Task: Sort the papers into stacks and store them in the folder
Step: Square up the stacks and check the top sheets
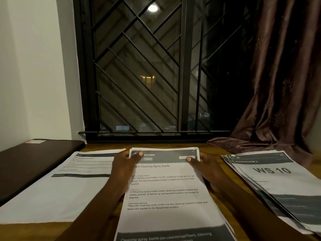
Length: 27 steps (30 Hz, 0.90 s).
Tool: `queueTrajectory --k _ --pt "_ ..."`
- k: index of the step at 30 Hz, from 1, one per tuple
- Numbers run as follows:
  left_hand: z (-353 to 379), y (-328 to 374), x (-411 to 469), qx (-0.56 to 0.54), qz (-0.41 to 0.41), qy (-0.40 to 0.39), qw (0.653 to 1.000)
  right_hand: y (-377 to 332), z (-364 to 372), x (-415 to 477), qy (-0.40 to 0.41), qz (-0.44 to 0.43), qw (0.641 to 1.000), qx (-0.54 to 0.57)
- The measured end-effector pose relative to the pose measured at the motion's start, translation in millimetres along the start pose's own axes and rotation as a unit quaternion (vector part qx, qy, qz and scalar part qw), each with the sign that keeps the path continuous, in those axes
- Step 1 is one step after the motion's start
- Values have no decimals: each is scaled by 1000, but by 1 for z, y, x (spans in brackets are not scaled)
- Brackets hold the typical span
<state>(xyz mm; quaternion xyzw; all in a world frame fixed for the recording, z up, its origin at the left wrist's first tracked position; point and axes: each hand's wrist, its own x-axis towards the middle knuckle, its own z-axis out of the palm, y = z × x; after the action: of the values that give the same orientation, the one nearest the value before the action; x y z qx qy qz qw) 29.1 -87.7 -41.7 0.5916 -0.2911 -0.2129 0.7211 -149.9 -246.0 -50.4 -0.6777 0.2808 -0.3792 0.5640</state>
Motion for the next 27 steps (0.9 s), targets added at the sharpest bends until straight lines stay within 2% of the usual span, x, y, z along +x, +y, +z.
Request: queueTrajectory --k 4,10,16,21,27 --pt "-2 0 -1 -16 -2 14 1000 1 1 2 0 -7 1000 9" --pt "0 -2 -2 22 2 5 1000 1 -3 4 24 -26 999 -12" --pt "-1 -3 -2 -5 -55 -52 997 6 -9 12 55 -39 998 11" --pt "-2 -1 -3 -65 -66 -13 996 5 -8 13 91 -62 994 22" --pt "-5 -1 -4 -75 -74 8 994 3 -7 10 100 -94 990 19"
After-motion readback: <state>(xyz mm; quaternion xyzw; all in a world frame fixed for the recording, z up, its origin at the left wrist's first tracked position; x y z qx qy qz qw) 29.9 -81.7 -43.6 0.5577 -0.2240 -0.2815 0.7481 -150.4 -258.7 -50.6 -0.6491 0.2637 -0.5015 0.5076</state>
